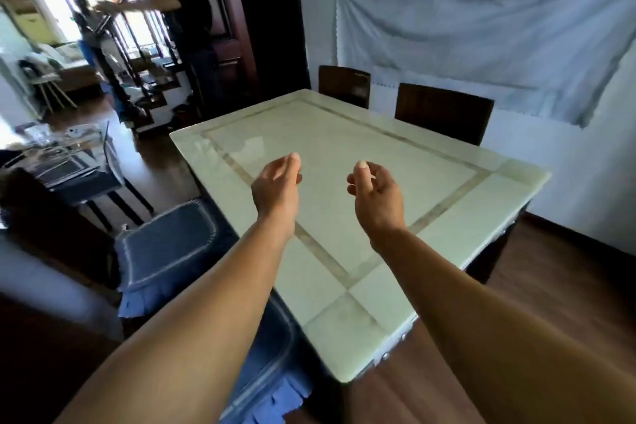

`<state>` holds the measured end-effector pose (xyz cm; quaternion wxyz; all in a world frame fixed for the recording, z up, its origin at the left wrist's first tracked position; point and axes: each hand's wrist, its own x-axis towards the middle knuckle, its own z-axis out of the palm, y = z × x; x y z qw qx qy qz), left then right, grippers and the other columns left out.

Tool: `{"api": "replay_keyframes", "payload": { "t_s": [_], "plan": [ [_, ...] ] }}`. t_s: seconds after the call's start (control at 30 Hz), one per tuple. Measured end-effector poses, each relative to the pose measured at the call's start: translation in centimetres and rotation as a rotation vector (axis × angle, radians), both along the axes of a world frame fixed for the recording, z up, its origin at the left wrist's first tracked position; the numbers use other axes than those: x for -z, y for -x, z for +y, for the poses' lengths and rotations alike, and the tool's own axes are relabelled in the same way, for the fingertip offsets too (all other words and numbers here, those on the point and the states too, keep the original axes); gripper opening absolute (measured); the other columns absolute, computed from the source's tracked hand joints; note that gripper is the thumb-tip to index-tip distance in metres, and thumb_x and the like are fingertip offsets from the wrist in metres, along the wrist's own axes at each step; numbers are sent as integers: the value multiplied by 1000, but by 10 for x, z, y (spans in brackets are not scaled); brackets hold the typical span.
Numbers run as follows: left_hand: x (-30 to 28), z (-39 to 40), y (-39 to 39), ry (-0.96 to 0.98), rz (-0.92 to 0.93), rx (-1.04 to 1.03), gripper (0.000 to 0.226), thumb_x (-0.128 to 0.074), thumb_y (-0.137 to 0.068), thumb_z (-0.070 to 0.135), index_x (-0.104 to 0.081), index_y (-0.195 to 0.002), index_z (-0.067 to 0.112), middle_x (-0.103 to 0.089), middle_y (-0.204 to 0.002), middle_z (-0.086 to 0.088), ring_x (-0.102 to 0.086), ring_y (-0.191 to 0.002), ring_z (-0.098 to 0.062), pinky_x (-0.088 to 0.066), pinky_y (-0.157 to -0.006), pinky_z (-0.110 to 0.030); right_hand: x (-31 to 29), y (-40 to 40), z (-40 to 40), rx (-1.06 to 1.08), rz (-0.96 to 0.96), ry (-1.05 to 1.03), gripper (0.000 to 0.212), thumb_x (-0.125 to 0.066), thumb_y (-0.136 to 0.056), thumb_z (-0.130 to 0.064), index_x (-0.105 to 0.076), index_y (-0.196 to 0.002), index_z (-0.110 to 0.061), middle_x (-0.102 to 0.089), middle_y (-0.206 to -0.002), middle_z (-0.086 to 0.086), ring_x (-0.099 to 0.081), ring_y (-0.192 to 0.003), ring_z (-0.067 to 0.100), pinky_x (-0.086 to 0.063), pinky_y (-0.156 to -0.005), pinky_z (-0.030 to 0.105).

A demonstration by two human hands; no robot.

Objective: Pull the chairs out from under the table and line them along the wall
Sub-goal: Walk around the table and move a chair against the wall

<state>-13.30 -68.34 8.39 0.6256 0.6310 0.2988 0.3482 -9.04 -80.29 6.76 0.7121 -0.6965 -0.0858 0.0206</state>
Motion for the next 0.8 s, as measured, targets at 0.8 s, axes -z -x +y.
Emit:
{"api": "replay_keyframes", "payload": {
  "t_s": [0.8],
  "plan": [
    [-16, -341, -372, 54, -108, 387, 21, -59, -88, 34, -60, -67, 32, -69, -80, 6, -69, -90, -18, -53, -83, -33, -17, -334, -336, 321, -99, 18, 29, -43, -90, -51, -57, -96, -26, -70, -92, -3, -67, -91, 18, -49, -74, 29]
  ]
}}
